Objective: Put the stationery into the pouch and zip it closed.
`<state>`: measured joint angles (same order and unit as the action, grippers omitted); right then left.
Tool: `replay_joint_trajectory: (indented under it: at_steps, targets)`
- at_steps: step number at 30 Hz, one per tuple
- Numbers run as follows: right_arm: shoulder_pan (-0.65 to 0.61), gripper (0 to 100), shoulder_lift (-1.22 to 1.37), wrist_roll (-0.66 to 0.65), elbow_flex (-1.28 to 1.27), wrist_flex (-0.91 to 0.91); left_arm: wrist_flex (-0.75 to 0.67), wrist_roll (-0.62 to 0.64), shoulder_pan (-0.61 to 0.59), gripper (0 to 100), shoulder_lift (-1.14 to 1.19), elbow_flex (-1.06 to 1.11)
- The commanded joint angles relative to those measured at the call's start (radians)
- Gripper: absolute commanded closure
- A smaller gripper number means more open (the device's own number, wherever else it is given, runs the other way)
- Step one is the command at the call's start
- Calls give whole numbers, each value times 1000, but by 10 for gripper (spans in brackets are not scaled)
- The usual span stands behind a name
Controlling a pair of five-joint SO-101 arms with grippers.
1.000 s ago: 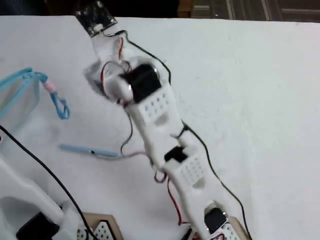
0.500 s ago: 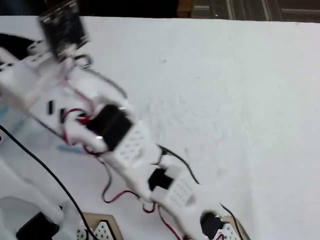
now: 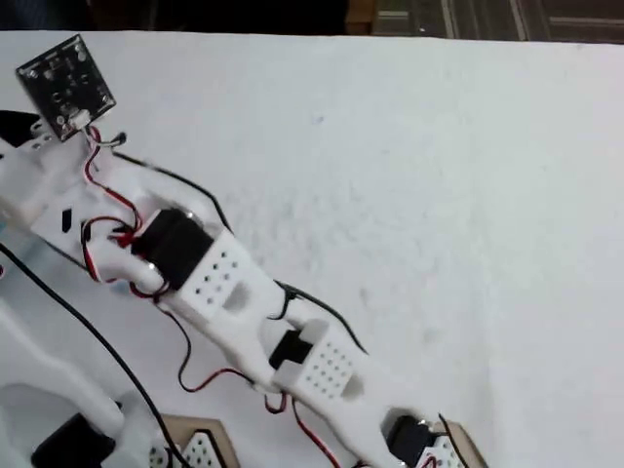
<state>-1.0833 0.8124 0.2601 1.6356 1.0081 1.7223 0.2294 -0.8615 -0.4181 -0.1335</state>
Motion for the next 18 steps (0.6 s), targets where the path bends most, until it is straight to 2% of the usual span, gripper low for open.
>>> replay_joint_trajectory:
  at_steps: [1,10,18]
  targets:
    - [24,981,-67,11,37,54,0,5,-4,978,-35,-49]
    - [88,981,-234,11,38,357,11,5,-4,978,-35,-51]
    - [209,981,-512,11,37,487,11,5,-4,978,-35,-51]
